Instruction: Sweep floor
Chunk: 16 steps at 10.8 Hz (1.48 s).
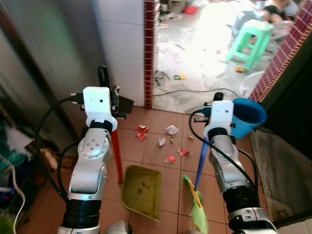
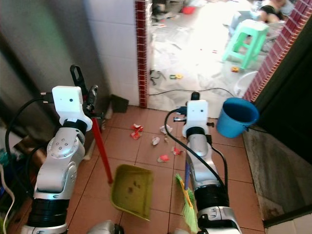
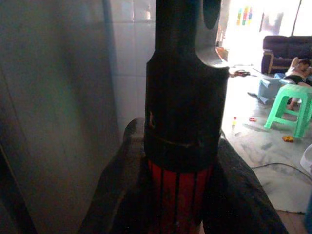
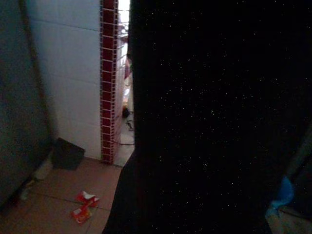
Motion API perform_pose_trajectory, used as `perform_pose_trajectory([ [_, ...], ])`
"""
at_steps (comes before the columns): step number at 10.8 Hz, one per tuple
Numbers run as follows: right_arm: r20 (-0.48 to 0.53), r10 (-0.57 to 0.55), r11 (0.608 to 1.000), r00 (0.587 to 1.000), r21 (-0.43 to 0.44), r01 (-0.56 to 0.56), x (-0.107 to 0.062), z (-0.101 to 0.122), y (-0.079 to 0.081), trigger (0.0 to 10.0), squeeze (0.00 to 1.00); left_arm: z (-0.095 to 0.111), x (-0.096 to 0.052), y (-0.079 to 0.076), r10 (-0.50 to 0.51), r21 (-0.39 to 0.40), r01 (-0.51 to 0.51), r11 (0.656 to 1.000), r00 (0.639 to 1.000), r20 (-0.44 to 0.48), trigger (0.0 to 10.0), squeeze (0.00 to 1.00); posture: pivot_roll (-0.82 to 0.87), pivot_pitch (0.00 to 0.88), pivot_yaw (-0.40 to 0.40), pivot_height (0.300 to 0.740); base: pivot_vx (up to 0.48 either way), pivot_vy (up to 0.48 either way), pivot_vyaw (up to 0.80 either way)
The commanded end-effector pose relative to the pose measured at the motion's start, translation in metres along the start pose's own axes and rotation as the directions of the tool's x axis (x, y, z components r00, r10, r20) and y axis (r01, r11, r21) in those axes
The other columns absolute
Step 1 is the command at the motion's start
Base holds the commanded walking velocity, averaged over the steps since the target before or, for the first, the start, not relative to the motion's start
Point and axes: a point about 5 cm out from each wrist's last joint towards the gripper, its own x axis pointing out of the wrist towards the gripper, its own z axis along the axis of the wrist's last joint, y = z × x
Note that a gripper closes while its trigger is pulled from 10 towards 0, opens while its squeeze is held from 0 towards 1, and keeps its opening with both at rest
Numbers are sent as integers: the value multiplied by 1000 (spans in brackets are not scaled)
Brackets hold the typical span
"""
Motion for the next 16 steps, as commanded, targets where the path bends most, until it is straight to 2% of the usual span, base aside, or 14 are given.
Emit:
perform_pose_trajectory([
  [1, 17, -1, 1000, 1000, -1, 1, 4, 5, 0, 10000, 0, 19, 2, 0, 7, 0, -7, 1000, 996, 87, 10000, 0, 7, 0, -17, 740, 0, 0, 0],
  [3, 15, -7, 1000, 1000, 6, 7, 5, 5, -1, 10000, 0, 19, 1, 4, 43, 19, -45, 999, 995, 91, 10000, 0, 7, 0, -15, 740, 0, 0, 0],
  [5, 29, 15, 1000, 999, -11, -15, 4, 7, -2, 10000, 0, 13, 2, 20, 140, 84, -146, 986, 988, 71, 10000, 0, -8, 2, -18, 740, 0, 0, 0],
  [7, 42, 19, 999, 999, -29, -18, 5, 10, -3, 10000, 0, 2, -4, 33, 194, 130, -197, 972, 980, 29, 10000, 0, -7, 25, 1, 740, 0, 0, 781],
  [8, 42, 12, 1000, 999, -22, -11, 4, 11, -4, 10000, 0, 0, -2, 37, 221, 150, -217, 965, 975, -16, 10000, 0, 8, 34, 6, 740, 0, 0, 781],
  [9, 46, 16, 1000, 999, -22, -15, 4, 12, -3, 10000, 0, 2, 0, 35, 199, 162, -195, 967, 980, -9, 10000, 0, 5, 29, 4, 740, 0, 0, 781],
  [10, 41, 13, 1000, 999, -5, -13, 3, 10, -1, 10000, 0, -5, 2, 34, 184, 169, -179, 969, 983, -16, 10000, 0, -5, 18, 7, 740, 0, 0, 0],
  [13, 50, 5, 1000, 999, -8, -4, 2, 10, -9, 10000, 0, -12, -3, 39, 192, 137, -186, 973, 981, -37, 10000, 0, -10, 17, 1, 740, 0, 0, 0],
  [16, 77, 21, 1000, 997, 8, -22, 2, 16, -7, 10000, 0, -12, -5, 36, 185, 118, -181, 976, 982, -31, 10000, 0, -15, 30, -11, 740, 193, 0, 0],
])
